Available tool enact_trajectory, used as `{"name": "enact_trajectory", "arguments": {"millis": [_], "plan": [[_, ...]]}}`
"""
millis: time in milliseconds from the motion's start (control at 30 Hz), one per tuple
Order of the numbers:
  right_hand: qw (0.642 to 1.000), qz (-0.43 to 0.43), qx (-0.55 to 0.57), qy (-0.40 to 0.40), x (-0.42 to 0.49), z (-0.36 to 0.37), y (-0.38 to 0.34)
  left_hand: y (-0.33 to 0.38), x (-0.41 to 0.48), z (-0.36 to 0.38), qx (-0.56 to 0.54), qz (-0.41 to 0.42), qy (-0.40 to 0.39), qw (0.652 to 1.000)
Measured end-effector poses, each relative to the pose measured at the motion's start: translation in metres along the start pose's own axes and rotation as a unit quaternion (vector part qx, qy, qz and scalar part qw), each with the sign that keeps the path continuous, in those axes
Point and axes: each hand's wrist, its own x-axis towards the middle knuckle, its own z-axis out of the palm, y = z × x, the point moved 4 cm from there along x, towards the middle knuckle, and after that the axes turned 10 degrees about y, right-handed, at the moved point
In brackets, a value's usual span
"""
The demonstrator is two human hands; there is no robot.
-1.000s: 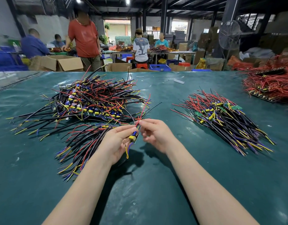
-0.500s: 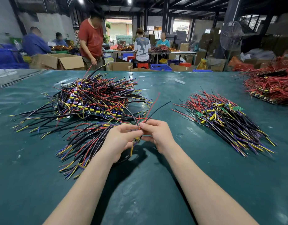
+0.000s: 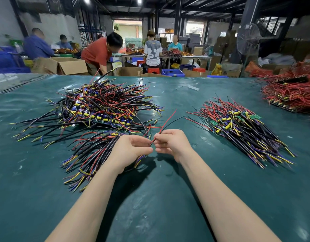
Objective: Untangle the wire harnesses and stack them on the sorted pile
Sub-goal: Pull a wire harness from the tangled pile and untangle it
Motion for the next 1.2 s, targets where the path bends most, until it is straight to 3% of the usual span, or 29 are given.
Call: {"name": "enact_trajectory", "arguments": {"millis": [200,333,467,567,767,967,1200], "plan": [[0.999,-0.008,-0.048,0.000,-0.001,0.001,0.003,-0.002,0.000,0.001,0.084,-0.003,-0.064,0.994],[0.999,-0.029,-0.032,0.007,0.000,-0.003,-0.003,-0.002,0.001,0.005,-0.003,-0.041,-0.067,0.997],[0.998,-0.030,0.062,0.012,0.002,-0.001,-0.006,-0.003,0.002,0.002,-0.089,-0.071,-0.053,0.992],[0.996,-0.019,0.083,0.034,0.004,-0.004,-0.006,-0.001,0.000,0.006,-0.082,-0.065,-0.092,0.990],[1.000,-0.004,0.016,0.014,0.002,-0.004,0.003,0.000,-0.004,0.006,-0.005,-0.042,-0.145,0.988],[0.994,-0.022,0.094,0.043,0.009,-0.020,-0.004,0.001,-0.009,0.016,-0.077,-0.078,-0.181,0.977],[0.992,-0.041,0.096,0.072,0.008,-0.018,-0.007,0.003,-0.010,0.012,-0.079,-0.073,-0.215,0.971]]}}
